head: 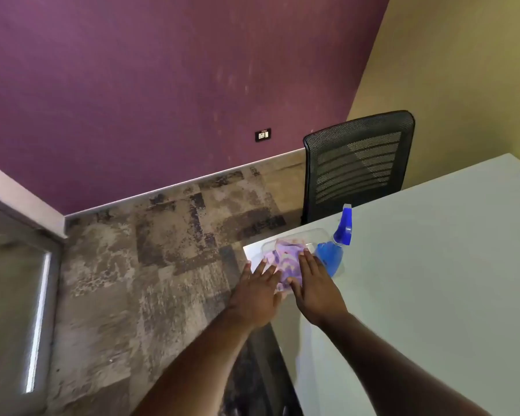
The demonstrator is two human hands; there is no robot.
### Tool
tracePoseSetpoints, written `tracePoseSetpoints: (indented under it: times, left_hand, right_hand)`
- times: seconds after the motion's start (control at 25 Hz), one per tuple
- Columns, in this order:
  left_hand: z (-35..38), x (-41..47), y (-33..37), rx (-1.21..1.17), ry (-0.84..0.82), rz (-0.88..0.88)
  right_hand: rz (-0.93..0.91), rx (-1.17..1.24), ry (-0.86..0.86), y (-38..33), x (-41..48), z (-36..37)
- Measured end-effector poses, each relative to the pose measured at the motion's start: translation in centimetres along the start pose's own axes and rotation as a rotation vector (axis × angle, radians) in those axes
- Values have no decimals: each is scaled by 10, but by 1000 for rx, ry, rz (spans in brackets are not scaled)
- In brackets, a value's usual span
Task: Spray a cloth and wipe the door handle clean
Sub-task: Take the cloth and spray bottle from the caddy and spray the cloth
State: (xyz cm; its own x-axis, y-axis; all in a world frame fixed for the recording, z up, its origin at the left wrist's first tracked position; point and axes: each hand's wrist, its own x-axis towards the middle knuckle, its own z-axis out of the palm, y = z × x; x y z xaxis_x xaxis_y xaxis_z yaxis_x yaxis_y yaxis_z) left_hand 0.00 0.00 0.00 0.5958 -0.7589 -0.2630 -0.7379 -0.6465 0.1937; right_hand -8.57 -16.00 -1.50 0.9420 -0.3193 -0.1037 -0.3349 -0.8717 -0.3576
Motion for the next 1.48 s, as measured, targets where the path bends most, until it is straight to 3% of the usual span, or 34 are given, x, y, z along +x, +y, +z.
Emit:
tracePoseSetpoints:
  times: [0.36, 0.76, 0.88, 1.32, 1.48]
  left_hand:
    - [13, 55, 17, 42, -27, -42]
    - [44, 87, 20, 114, 14, 141]
    - [37, 85, 22, 161, 7, 107]
    - [2, 78, 10, -4, 111, 10]
    - [-21, 63, 1, -212, 166, 10]
  right_hand:
    - [50, 109, -82, 11, 0, -1]
    - [57, 113, -123, 30, 12, 9]
    - [36, 109, -135, 33, 13, 12]
    - [56, -3, -92, 14, 26, -8]
    - [81, 63, -55, 2, 27, -24]
